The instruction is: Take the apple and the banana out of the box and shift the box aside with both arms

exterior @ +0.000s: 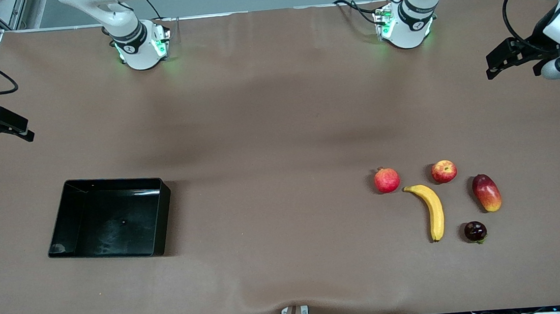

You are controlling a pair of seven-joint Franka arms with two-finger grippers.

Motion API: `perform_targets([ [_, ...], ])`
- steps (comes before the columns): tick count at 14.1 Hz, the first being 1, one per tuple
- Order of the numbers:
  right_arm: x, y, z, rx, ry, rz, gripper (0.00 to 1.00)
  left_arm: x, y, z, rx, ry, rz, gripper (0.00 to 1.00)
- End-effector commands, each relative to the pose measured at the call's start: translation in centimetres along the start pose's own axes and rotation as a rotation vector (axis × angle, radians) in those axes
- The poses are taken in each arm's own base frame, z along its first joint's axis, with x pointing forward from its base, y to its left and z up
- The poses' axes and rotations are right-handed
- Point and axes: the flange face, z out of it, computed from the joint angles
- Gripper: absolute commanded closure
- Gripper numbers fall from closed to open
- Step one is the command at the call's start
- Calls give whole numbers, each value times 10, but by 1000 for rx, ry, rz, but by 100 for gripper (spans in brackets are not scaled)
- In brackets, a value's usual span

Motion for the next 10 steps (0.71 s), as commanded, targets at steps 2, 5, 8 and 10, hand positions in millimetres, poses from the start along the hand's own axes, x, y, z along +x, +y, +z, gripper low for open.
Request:
perform_targets([
  [2, -6, -2, -5, -15, -23, 23, 0, -5, -9, -3, -26, 0, 0, 0],
  [5, -6, -1, -6, -15, -20, 25, 0, -4, -10, -3, -24, -1, -2, 0],
  [8, -5, 0, -5, -15, -22, 26, 0, -3, -11, -8, -15, 9, -9, 0],
  [10, -5, 0, -5, -15, -22, 23, 0, -3, -12, -7, -15, 7, -10, 0],
])
